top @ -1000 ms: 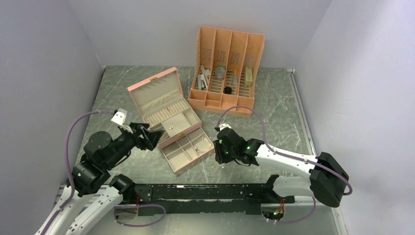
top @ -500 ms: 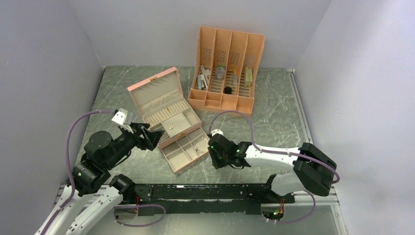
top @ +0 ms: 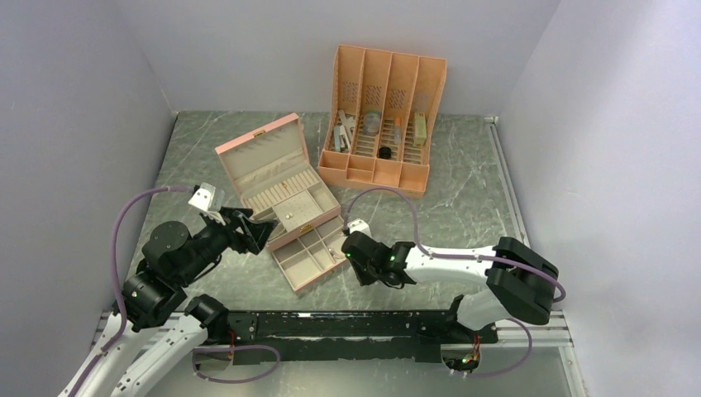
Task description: Organize the mixed jewelry
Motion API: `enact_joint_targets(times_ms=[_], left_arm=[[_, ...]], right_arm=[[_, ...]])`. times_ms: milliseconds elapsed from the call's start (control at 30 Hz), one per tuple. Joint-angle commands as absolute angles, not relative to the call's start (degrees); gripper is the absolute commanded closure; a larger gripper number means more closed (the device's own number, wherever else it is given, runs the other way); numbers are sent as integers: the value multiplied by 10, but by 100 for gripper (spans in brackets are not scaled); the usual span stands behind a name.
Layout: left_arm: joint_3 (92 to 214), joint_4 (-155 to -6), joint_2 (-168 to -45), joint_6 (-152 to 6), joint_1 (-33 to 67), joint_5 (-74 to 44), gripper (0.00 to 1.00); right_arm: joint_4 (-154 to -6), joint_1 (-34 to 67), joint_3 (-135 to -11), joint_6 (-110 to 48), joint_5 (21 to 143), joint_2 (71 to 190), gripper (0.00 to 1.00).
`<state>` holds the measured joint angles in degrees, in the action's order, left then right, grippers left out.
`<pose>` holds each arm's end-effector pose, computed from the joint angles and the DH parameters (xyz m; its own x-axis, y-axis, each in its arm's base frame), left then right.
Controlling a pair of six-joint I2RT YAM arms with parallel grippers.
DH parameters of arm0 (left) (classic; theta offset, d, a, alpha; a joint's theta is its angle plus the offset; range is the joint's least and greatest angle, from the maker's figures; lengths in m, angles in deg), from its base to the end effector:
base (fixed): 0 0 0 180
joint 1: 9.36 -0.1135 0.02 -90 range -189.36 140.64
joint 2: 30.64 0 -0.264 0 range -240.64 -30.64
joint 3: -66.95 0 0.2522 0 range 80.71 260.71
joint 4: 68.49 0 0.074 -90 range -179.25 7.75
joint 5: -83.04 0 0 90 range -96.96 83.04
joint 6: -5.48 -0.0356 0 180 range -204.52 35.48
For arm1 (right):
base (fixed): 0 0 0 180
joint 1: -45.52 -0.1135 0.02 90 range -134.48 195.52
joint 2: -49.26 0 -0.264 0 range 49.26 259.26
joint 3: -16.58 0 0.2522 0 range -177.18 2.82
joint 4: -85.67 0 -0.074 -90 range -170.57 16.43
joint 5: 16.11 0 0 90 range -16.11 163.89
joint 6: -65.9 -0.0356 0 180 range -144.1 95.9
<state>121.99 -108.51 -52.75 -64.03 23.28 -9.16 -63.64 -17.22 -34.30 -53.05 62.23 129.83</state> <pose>0.0800 -0.0528 0.3364 -0.2972 -0.2250 -0.9279 0.4985 0.7923 -0.3518 0.1207 0.2186 0.1544 -0.7477 -0.4161 -0.5175 -0.5290 0.8443 0.0855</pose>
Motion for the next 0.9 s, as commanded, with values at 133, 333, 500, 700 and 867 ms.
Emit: enact_joint_targets(times_ms=[133,333,500,700,867], left_arm=[[1221,-1081,-522,-647,227,-105,20],[1222,-1082,-520,-648,227,-106,20],[1221,-1080,-518,-648,227,-109,20],[1229,-1086,-537,-641,228,-138,20],[1249,-1121,-570,-615,228,-167,21]], right_arm=[[-593,-218,-357,-565,566,1331,82],[-576,-246,-361,-591,550,1333,97],[-580,-263,-360,-616,552,1311,100],[-578,-275,-378,-634,545,1271,100],[-574,-291,-407,-652,523,1232,100]])
